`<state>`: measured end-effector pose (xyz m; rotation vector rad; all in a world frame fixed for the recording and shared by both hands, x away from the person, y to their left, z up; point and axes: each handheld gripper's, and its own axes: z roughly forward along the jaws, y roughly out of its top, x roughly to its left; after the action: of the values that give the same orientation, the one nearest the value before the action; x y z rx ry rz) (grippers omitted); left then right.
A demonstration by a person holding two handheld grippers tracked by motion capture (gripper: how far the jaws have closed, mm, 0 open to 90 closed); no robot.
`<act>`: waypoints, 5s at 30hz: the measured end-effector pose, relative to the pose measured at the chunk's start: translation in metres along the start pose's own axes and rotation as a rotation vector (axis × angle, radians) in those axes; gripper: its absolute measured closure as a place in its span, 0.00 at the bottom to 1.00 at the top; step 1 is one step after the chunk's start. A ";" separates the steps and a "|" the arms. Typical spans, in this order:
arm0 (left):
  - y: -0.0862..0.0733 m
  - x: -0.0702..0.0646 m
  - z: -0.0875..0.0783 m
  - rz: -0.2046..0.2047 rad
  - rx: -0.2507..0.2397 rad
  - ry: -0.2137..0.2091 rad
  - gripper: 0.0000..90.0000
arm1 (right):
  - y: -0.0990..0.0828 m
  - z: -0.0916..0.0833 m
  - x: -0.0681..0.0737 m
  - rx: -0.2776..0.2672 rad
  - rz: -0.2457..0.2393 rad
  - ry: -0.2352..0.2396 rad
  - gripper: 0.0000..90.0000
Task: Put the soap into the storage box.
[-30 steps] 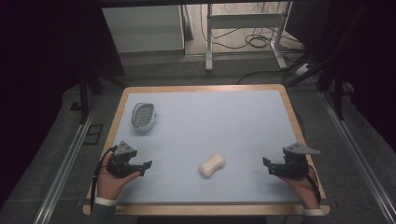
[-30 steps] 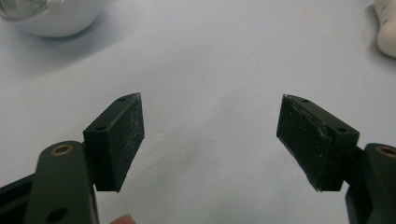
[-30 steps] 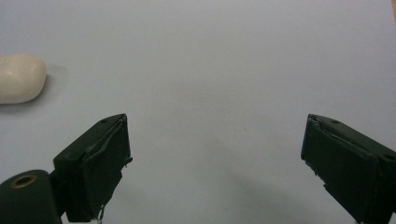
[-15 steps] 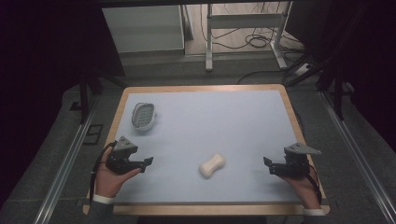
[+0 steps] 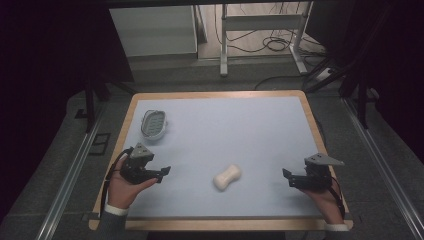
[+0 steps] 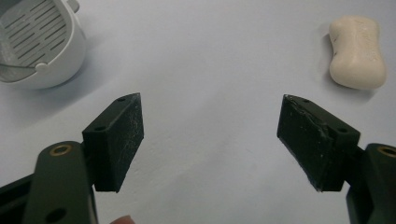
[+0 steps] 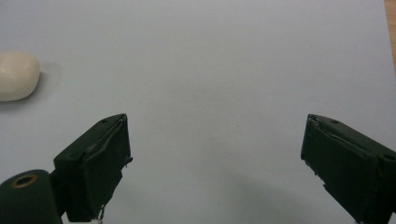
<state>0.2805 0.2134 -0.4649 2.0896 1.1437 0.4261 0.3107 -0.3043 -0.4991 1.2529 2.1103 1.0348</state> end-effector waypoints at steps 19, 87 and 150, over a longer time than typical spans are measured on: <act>0.021 -0.021 0.010 0.071 0.013 -0.025 0.26 | 0.002 -0.003 0.001 -0.013 0.008 0.021 0.09; 0.079 -0.134 0.119 0.206 0.257 -0.205 0.30 | -0.003 0.001 -0.002 0.016 -0.013 -0.024 0.09; 0.086 -0.115 0.116 0.200 0.252 -0.177 0.55 | -0.004 -0.003 -0.009 0.013 0.002 -0.054 0.09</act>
<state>0.3354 0.0376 -0.4793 2.4192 0.9280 0.1896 0.3108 -0.3147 -0.5004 1.2750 2.0787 0.9779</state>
